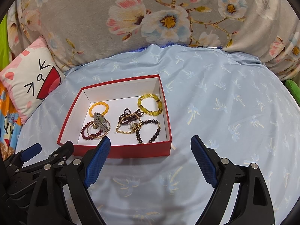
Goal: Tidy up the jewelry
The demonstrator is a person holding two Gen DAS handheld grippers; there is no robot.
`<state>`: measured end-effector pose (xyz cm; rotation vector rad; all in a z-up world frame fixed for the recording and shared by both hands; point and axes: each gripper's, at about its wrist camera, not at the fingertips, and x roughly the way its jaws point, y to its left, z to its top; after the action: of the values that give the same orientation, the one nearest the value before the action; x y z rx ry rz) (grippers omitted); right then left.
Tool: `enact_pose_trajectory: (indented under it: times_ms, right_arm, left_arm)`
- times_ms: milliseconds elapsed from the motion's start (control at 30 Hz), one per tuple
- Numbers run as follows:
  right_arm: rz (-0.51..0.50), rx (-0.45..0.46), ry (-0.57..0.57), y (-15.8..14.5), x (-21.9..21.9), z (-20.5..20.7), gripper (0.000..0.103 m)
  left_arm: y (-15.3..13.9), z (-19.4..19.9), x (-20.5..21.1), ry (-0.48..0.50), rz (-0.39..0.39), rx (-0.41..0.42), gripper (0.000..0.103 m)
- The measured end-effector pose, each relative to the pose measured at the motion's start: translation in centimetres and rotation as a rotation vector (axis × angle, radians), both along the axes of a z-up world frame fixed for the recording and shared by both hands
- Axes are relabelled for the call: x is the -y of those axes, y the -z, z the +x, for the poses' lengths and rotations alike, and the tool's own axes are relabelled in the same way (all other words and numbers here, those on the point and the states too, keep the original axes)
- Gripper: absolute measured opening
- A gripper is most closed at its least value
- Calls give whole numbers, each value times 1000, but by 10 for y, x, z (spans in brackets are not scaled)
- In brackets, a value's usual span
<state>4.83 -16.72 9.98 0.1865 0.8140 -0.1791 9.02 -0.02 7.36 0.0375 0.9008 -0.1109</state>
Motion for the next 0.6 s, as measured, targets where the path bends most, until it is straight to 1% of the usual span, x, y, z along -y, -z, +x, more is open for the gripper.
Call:
enact_pose_trajectory:
  times_ms: [400,600]
  right_arm:
    - [-1,-3,-1,0,0,-1,84]
    - [0,-1,1,0,0,0,84]
  left_arm:
    - [1,1,-4,-5,12,-1,89]
    - [0,0,-2,-2,29,19,89]
